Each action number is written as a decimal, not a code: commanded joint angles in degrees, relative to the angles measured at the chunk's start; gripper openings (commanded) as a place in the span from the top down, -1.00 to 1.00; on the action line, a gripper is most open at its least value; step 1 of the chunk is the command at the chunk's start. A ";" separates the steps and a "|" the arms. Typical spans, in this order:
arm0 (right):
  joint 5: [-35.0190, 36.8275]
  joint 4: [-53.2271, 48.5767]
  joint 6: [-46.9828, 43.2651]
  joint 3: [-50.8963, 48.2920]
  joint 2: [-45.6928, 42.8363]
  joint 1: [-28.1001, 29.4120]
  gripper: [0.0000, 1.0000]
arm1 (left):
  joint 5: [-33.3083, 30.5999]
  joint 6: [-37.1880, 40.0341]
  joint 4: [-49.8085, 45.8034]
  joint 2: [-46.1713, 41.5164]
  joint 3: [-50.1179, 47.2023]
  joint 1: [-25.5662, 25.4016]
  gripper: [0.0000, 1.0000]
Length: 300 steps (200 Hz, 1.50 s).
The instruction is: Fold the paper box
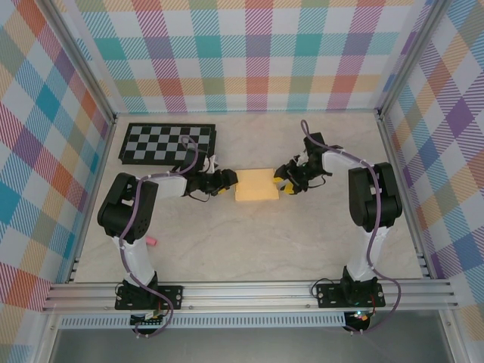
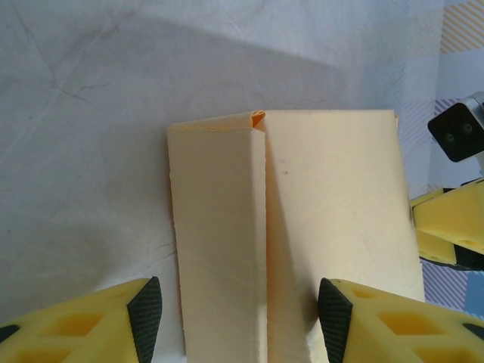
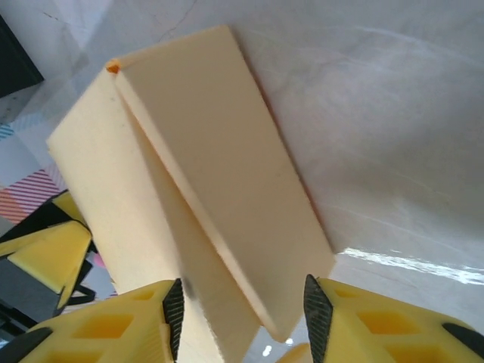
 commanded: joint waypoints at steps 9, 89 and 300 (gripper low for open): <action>10.27 -12.13 -10.74 5.16 -2.89 0.37 -0.06 | -2.14 6.33 -3.31 -1.41 1.21 -0.69 -0.18; 5.04 -12.03 -27.67 7.01 -6.61 1.48 -0.13 | -1.58 12.44 -10.65 -8.55 4.18 -0.60 -0.31; 14.98 12.82 -57.44 -13.80 -22.62 8.97 -0.05 | -9.06 19.81 -21.09 -0.37 5.09 -3.37 0.15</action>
